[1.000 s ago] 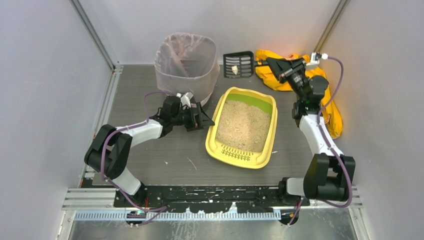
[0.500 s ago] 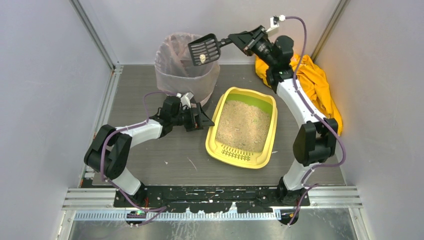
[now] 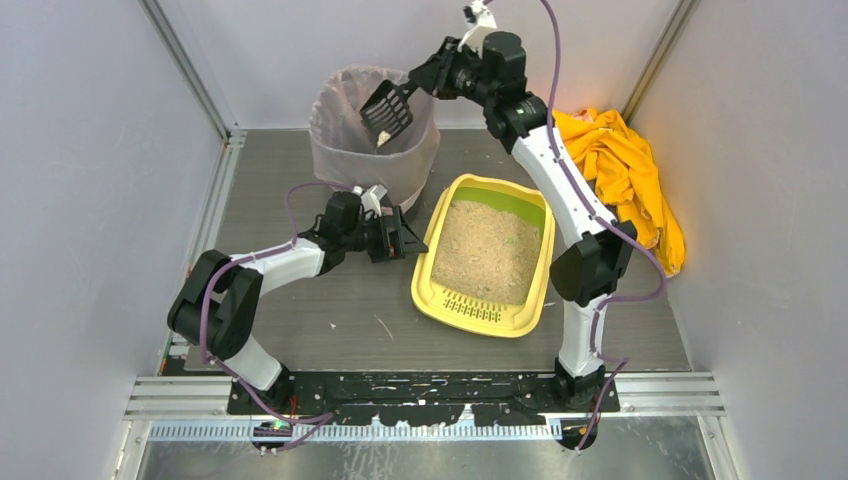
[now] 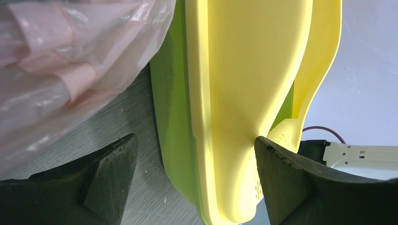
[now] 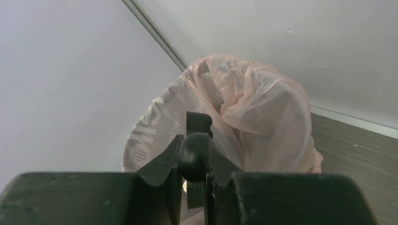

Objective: Clean the litter box

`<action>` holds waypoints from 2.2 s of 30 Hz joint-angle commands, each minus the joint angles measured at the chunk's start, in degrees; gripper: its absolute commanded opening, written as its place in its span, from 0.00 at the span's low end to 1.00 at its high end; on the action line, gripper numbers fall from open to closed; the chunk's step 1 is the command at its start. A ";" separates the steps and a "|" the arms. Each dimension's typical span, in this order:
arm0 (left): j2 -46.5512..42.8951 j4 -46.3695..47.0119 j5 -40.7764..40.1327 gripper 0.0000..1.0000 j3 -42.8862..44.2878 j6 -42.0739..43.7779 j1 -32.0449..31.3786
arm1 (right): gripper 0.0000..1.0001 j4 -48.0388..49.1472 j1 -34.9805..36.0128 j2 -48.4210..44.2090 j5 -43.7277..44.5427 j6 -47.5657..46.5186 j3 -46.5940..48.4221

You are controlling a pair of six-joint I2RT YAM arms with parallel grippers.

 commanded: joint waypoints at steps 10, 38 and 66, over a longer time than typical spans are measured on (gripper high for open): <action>-1.75 -0.96 -0.83 0.92 1.95 2.20 -0.24 | 0.01 -12.48 13.58 -0.34 21.31 -30.74 9.06; -4.23 -2.88 -2.42 0.93 1.82 3.49 -0.23 | 0.01 21.57 -17.08 -30.64 -4.37 11.17 -27.91; -0.80 -0.50 -0.98 0.93 2.19 2.23 -0.23 | 0.01 14.78 -12.89 -53.94 11.13 4.05 -85.08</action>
